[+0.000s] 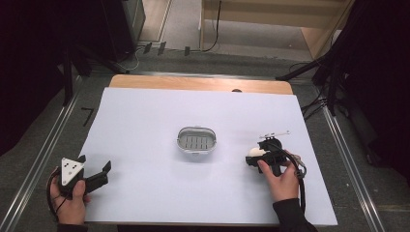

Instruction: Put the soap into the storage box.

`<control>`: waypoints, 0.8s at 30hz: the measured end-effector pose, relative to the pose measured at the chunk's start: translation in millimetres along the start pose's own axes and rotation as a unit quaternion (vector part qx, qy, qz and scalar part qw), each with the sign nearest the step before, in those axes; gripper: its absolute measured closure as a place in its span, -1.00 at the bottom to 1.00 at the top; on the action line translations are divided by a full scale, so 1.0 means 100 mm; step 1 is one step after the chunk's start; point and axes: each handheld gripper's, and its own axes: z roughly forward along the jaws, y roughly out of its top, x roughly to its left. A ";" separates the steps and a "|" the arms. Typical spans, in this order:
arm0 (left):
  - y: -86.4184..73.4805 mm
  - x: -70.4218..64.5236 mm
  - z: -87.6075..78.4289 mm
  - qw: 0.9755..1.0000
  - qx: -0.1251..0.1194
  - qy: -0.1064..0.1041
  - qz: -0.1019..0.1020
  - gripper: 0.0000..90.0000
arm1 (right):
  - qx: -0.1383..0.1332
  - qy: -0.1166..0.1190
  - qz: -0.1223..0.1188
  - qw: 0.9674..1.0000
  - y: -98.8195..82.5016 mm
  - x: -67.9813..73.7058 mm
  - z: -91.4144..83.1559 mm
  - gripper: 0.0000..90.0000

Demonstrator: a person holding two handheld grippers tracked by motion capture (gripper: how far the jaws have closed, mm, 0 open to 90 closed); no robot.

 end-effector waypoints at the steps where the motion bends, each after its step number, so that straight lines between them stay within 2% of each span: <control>1: 0.00 0.00 0.00 1.000 0.000 0.000 0.000 -0.69 | -0.001 0.000 -0.001 1.000 0.00 0.00 -0.01 -0.48; 9: 0.00 0.00 0.00 1.000 0.001 0.000 0.000 -0.69 | -0.005 0.000 -0.008 1.000 0.01 0.04 -0.04 -0.48; 24: 0.00 0.00 0.00 1.000 0.000 -0.001 -0.003 -0.69 | -0.006 0.012 -0.026 1.000 0.10 0.23 -0.10 -0.47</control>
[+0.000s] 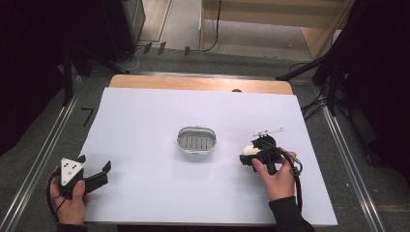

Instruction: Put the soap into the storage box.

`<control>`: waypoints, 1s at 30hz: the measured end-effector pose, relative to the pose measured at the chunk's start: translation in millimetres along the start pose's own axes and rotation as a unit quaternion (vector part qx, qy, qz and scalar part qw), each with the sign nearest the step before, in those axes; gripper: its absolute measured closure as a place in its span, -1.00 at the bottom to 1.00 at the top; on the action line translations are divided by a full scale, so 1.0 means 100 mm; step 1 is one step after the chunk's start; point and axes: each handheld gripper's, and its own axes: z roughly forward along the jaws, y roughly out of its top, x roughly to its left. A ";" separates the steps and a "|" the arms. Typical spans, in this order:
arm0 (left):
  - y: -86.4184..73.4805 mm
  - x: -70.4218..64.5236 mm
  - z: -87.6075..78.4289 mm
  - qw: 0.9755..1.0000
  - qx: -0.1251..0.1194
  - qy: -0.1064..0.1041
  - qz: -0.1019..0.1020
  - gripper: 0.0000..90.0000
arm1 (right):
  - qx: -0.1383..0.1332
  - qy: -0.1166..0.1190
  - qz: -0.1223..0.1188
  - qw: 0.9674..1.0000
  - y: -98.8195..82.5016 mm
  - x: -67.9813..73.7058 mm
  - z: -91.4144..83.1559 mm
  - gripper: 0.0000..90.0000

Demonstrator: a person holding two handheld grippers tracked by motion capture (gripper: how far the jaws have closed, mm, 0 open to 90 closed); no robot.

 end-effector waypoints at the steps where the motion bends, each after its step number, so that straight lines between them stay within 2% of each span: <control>1: 0.00 0.00 0.00 1.000 0.000 0.000 0.000 -0.69 | 0.001 0.000 -0.002 1.000 0.01 0.02 0.00 -0.47; 10: 0.00 0.00 0.00 1.000 0.000 0.000 0.000 -0.69 | -0.001 0.002 -0.011 1.000 0.07 0.09 -0.03 -0.47; 19: 0.00 0.00 0.00 1.000 0.000 0.000 0.000 -0.69 | -0.002 0.008 -0.027 1.000 0.16 0.22 -0.05 -0.47; 30: 0.00 0.00 0.00 1.000 0.000 -0.001 0.000 -0.69 | -0.005 0.013 -0.035 0.999 0.27 0.33 -0.08 -0.47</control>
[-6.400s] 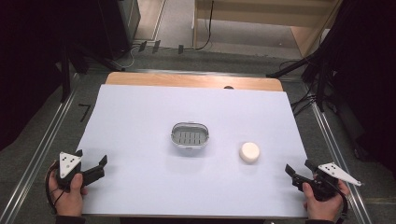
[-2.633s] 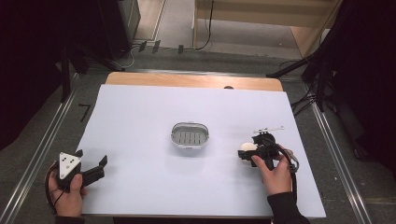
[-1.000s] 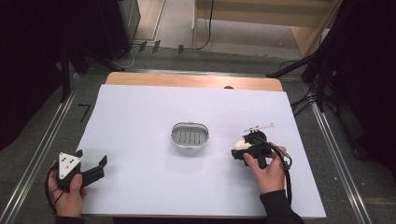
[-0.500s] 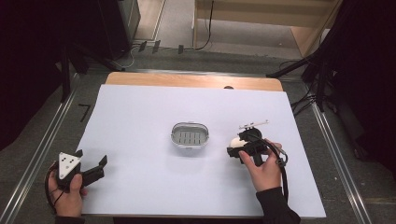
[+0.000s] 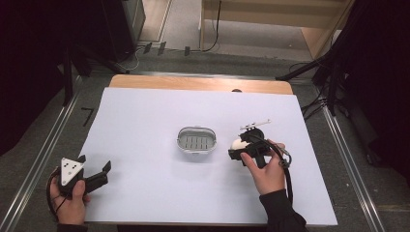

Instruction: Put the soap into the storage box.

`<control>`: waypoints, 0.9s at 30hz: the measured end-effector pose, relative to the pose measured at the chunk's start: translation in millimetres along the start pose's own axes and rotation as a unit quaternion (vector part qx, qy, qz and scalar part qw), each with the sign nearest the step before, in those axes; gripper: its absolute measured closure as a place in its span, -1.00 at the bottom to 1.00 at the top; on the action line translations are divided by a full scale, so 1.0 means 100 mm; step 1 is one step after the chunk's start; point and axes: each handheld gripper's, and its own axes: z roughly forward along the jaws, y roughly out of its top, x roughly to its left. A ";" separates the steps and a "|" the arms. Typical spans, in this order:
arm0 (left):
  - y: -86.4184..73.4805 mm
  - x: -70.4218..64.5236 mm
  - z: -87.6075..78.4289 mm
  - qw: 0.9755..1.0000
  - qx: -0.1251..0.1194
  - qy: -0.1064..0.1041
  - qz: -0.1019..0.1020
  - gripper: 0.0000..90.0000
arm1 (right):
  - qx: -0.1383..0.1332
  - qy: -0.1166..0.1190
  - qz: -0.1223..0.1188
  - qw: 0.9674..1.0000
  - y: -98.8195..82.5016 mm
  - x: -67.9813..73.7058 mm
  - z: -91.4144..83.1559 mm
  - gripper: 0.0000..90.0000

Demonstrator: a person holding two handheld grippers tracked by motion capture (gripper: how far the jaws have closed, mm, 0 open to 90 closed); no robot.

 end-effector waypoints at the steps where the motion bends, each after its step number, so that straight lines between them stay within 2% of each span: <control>1: 0.00 0.00 0.00 1.000 0.000 0.000 0.000 -0.69 | -0.001 0.001 -0.001 1.000 0.02 0.02 0.00 -0.47; 27: 0.00 0.00 0.00 1.000 -0.001 0.000 -0.001 -0.69 | -0.001 0.013 -0.016 1.000 0.23 0.23 0.03 -0.47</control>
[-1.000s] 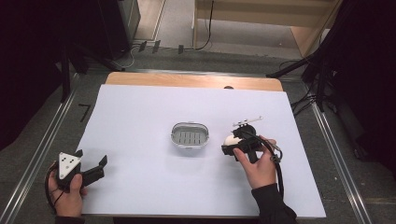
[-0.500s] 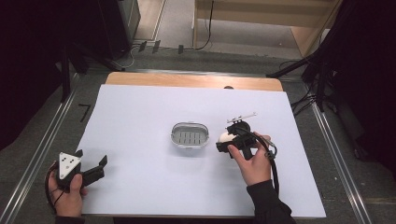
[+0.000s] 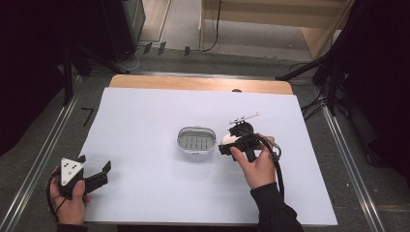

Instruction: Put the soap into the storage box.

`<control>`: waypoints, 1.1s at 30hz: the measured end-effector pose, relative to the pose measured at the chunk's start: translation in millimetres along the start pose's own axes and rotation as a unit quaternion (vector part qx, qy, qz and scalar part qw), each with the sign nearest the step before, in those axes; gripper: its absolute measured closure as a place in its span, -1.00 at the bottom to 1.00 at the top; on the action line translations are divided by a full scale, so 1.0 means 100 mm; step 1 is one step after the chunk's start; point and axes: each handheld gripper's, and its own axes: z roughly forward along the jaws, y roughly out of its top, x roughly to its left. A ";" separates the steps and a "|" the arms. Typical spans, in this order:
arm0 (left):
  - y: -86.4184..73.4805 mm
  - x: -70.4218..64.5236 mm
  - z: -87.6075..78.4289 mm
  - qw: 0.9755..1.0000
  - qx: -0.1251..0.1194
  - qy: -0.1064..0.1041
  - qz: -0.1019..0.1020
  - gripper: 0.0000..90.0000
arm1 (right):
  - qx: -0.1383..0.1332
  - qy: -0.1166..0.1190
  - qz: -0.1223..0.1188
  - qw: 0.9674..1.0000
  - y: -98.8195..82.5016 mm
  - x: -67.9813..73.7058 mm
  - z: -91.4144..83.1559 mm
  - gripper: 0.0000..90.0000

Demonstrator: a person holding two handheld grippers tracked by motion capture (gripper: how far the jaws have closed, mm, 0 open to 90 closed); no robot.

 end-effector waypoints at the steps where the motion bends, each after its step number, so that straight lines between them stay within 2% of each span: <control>1: 0.00 0.00 0.00 1.000 0.000 0.000 0.000 -0.69 | 0.000 0.000 0.000 1.000 0.00 0.00 0.00 -0.47; 33: 0.00 0.00 0.00 1.000 -0.001 -0.001 -0.001 -0.69 | 0.001 0.013 -0.014 1.000 0.25 0.28 0.09 -0.47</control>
